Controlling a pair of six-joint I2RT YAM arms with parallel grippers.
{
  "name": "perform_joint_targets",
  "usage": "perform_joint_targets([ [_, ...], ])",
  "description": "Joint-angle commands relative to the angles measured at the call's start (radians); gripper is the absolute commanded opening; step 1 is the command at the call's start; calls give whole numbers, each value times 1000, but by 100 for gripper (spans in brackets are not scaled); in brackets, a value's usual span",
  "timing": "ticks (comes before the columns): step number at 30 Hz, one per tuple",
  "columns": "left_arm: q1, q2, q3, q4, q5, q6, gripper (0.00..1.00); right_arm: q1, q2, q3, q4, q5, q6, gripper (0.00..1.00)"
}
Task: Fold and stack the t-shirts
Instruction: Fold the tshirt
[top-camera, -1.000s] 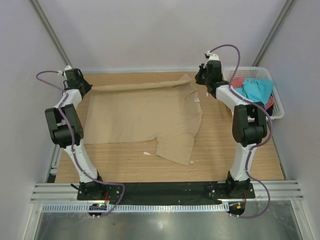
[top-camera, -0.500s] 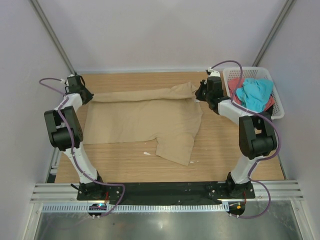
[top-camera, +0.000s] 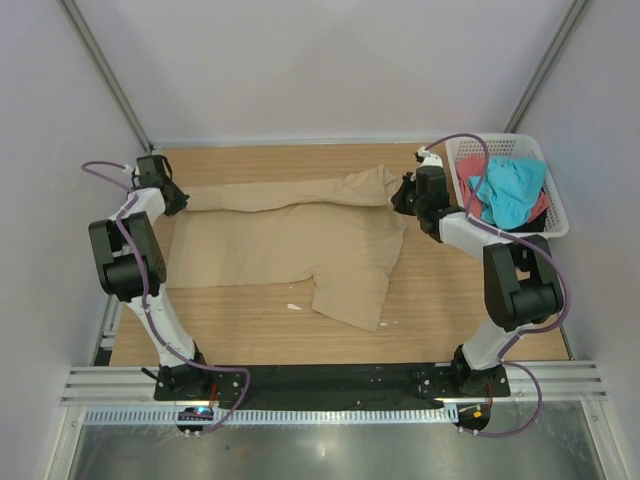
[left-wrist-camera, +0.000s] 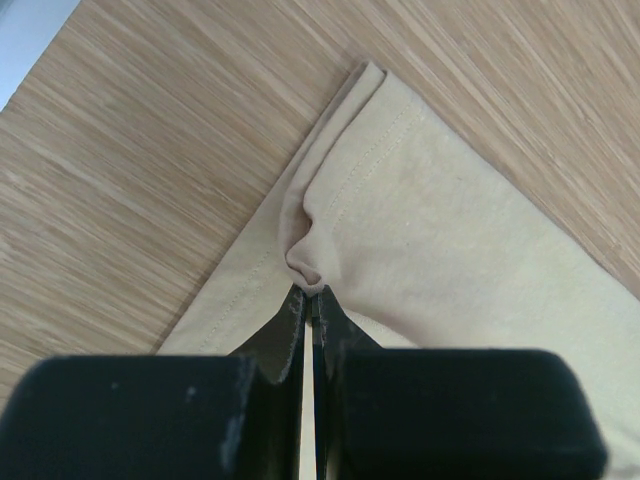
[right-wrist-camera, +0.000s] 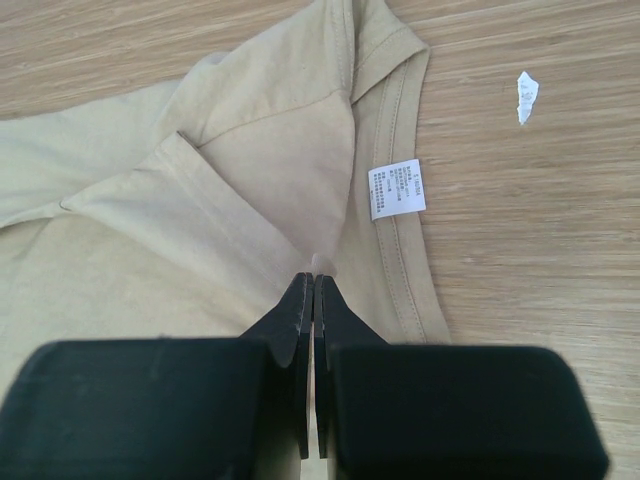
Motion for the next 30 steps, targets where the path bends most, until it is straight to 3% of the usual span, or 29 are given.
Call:
perform_joint_targets([
  [1,8,-22,19,-26,-21,1,0,4,-73,1,58,21,-4,1],
  [30,8,-68,-17,-138,-96,18,0,34,-138,-124,39,47,-2,1],
])
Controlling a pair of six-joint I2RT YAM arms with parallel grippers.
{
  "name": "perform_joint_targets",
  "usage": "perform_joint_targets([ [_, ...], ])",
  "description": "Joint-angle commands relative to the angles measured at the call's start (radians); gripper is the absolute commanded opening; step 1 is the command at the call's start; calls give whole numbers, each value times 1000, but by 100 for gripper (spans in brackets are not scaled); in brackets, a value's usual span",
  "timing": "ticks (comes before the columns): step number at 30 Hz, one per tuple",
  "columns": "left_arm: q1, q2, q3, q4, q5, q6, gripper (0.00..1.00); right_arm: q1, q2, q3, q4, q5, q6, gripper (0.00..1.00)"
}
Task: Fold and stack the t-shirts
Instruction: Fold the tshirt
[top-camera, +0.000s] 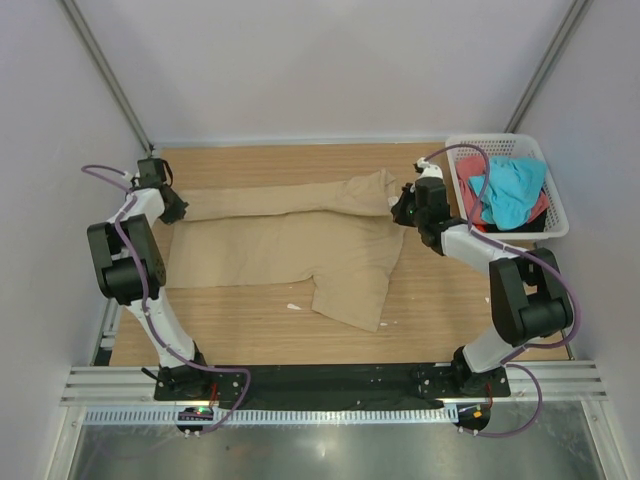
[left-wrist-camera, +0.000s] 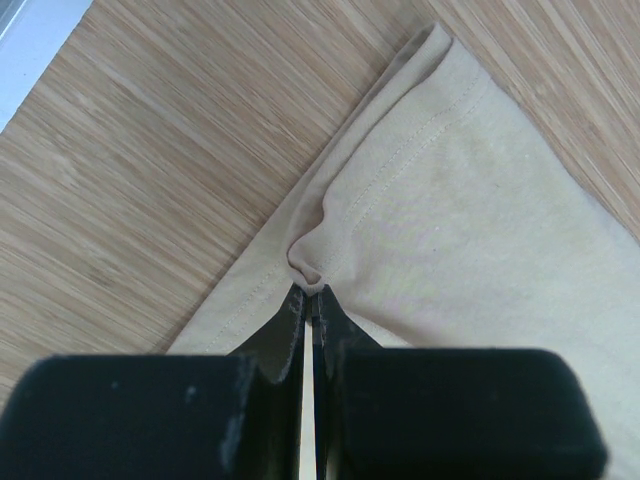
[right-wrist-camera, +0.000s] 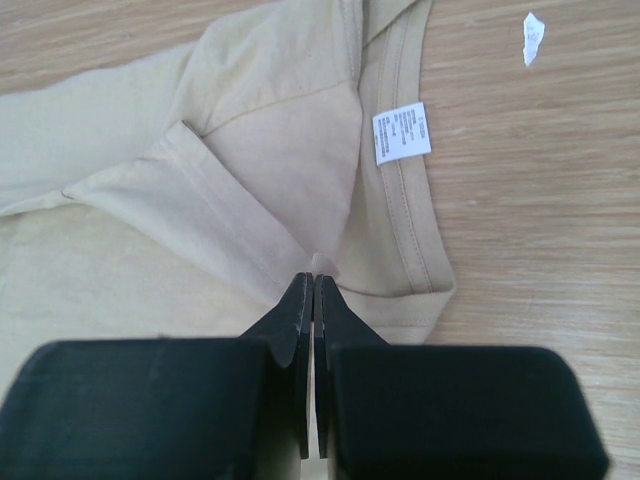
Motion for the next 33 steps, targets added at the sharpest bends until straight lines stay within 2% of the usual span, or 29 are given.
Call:
perform_joint_targets([
  [1,10,-33,2,-17,-38,15,0,4,-36,-24,41,20,-10,1],
  [4,8,-27,3,-30,-32,14,2,4,-31,-36,38,12,-12,2],
  [6,10,-22,9,-43,-26,12,13,6,-28,-38,28,3,-10,6],
  [10,8,-22,34,-112,-33,12,21,4,-34,-30,-5,-10,-3,14],
  [11,8,-24,38,-124,-38,14,23,4,-40,-15,-24,-8,2,19],
  [14,8,-39,57,-153,-27,21,24,4,-37,31,-116,-10,11,27],
  [16,5,-44,78,-176,-20,31,24,4,-16,82,-183,-71,1,33],
  [18,-8,-45,94,-190,-24,37,25,4,3,126,-254,-71,-2,36],
  [25,-48,-5,169,-221,-36,37,27,4,139,300,-302,-123,-44,37],
  [29,-51,35,183,-186,23,29,27,4,253,436,-303,-227,-149,40],
  [33,-50,99,213,-169,63,23,28,4,374,585,-375,-283,-228,44],
])
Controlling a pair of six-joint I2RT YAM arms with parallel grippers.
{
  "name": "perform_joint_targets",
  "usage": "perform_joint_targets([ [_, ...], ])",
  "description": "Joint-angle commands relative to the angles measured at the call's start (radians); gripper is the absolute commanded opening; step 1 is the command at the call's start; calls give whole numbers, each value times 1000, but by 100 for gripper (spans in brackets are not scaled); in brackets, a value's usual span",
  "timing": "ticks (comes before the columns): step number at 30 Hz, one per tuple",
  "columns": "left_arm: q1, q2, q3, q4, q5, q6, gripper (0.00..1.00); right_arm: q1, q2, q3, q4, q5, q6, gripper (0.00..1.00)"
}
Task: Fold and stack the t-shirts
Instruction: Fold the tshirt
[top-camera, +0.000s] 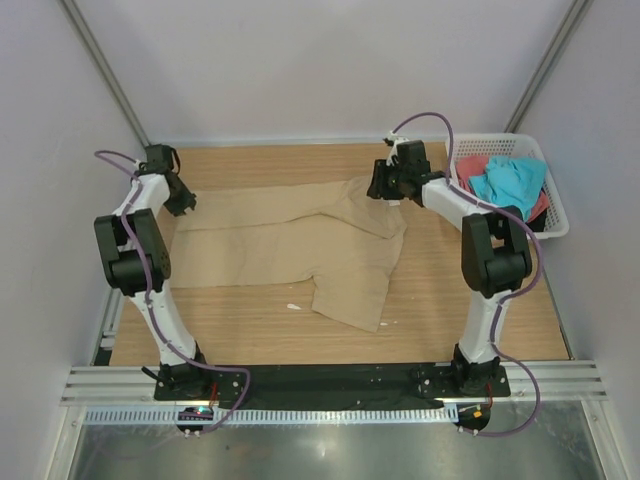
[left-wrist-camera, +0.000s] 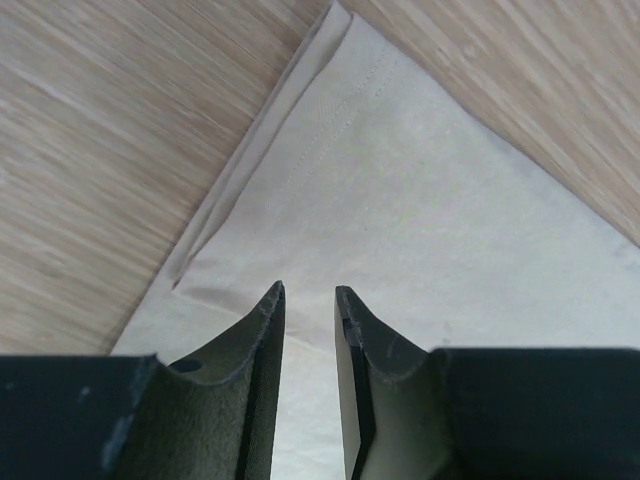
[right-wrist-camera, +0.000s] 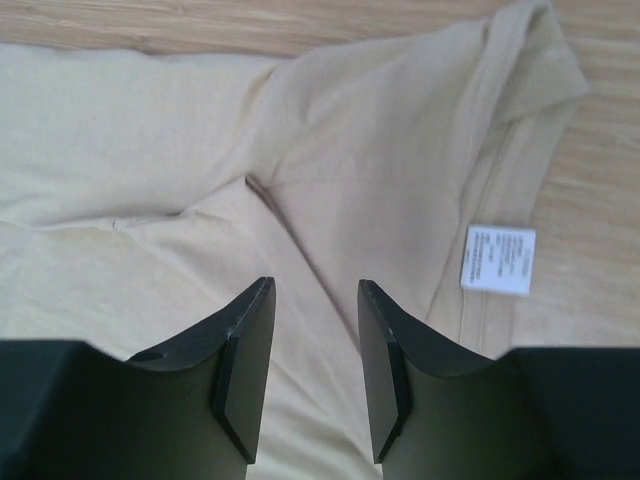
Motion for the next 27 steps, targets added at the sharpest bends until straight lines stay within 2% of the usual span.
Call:
perform_joint_targets([
  [1,1,76,43,20,42,-1,28,2,78,141,-49,-77,-104,45],
  [5,1,164,129,-34,30,12,29,-4,196,297,-89,-97,-145,45],
  [11,4,251,209,-80,-4,31,29,-4,299,413,-169,-226,-225,44],
  [16,3,276,238,-85,-13,25,28,-2,348,437,-192,-330,-251,45],
  [27,0,239,255,-86,15,12,29,15,393,445,-206,-360,-283,44],
])
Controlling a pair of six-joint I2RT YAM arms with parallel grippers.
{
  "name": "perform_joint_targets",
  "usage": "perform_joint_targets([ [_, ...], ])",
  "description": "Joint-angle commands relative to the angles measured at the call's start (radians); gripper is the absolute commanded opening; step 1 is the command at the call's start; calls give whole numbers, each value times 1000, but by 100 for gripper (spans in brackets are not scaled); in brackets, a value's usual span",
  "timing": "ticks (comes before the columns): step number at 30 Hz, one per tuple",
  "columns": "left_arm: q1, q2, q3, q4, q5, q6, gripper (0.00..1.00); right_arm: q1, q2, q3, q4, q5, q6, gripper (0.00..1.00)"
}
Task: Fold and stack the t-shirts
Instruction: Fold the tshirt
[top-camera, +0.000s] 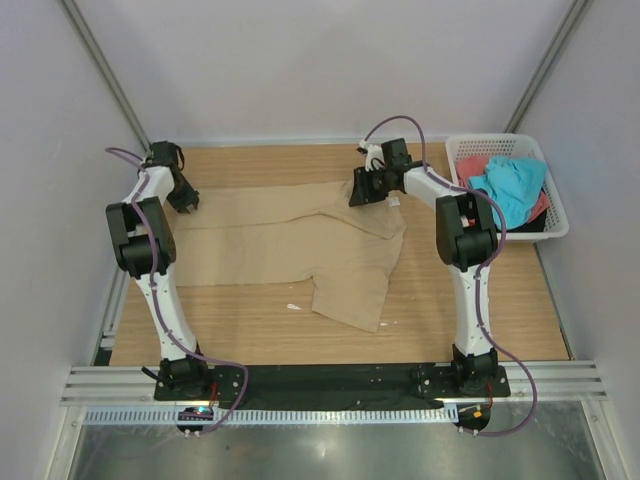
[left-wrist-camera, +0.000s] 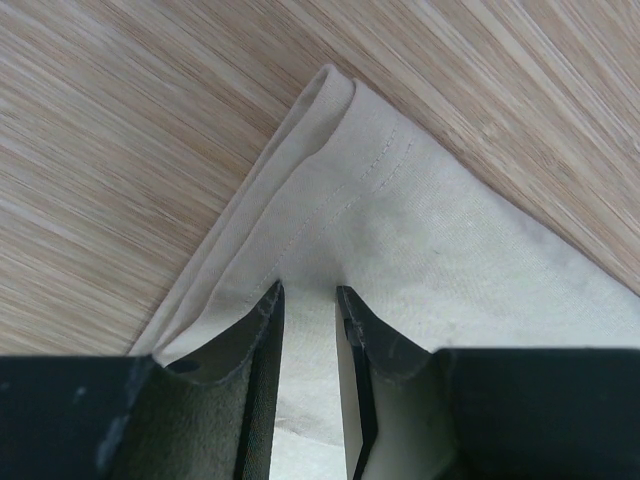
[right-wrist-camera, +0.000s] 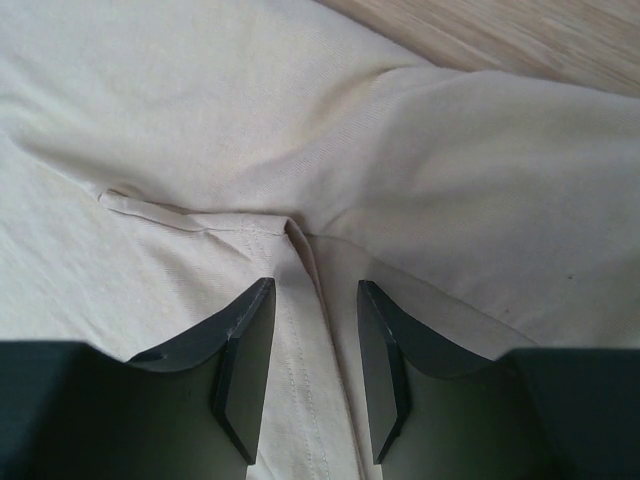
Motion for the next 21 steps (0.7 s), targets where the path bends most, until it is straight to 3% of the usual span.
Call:
perform_joint_targets([
  [1,0,-19,18,-12,12,7,29,13,-4,43,-2,-34,-33,44],
  [6,-17,-68,-5,4,12,2,29,17,4,57,-10,-31,-38,38],
  [10,-42,-111,-33,4,12,2,29,20,-5,60,-13,-34,-38,18],
  [16,-95,-206,-105,3,-31,5,28,36,-53,38,-33,-11,-30,1],
  [21,-103,-255,-149,9,-31,4,29,84,-157,-52,-13,38,8,1],
])
